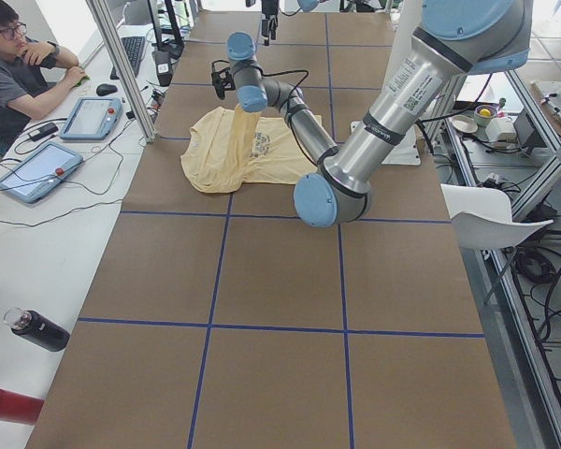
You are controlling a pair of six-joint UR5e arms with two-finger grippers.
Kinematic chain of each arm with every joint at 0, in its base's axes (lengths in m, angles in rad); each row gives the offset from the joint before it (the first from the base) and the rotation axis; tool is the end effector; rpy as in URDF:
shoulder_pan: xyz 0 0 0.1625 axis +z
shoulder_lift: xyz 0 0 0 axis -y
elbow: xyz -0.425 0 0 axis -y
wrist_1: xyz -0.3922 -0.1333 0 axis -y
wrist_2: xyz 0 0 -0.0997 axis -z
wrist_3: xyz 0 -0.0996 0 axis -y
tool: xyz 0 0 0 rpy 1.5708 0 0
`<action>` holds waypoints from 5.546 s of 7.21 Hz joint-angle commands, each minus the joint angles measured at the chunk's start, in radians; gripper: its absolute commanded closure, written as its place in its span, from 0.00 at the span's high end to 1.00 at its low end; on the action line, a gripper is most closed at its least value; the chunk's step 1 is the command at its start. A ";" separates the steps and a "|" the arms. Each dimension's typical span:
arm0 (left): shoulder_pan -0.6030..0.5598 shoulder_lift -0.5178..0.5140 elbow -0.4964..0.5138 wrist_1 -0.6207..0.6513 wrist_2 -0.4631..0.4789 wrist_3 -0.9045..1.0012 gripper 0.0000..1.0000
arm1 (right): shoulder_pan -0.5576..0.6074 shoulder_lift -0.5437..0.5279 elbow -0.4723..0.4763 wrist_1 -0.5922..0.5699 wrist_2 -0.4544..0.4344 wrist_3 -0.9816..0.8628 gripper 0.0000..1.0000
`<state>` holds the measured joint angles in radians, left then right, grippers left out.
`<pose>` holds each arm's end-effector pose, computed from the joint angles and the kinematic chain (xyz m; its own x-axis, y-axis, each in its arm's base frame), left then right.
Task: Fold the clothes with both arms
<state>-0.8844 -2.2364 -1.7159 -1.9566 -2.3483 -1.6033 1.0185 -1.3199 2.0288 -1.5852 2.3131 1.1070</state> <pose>0.3535 -0.5315 0.1457 0.2271 -0.3138 -0.9219 0.1449 0.9470 -0.2866 -0.2202 -0.4831 0.3115 0.5396 0.2473 0.8047 -0.1777 0.9678 -0.1782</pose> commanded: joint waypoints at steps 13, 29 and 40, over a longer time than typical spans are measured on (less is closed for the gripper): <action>-0.010 -0.135 0.142 -0.017 -0.009 -0.070 0.00 | 0.009 -0.005 0.004 -0.001 0.002 0.001 1.00; 0.244 -0.336 0.622 -0.478 0.395 -0.274 0.00 | 0.018 -0.021 -0.004 0.004 0.000 0.001 1.00; 0.329 -0.348 0.716 -0.627 0.544 -0.270 1.00 | 0.018 -0.022 -0.005 0.004 0.000 0.002 1.00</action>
<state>-0.5679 -2.5788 -1.0035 -2.5616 -1.8328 -1.8740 1.0370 -1.3420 2.0246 -1.5816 2.3133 1.1091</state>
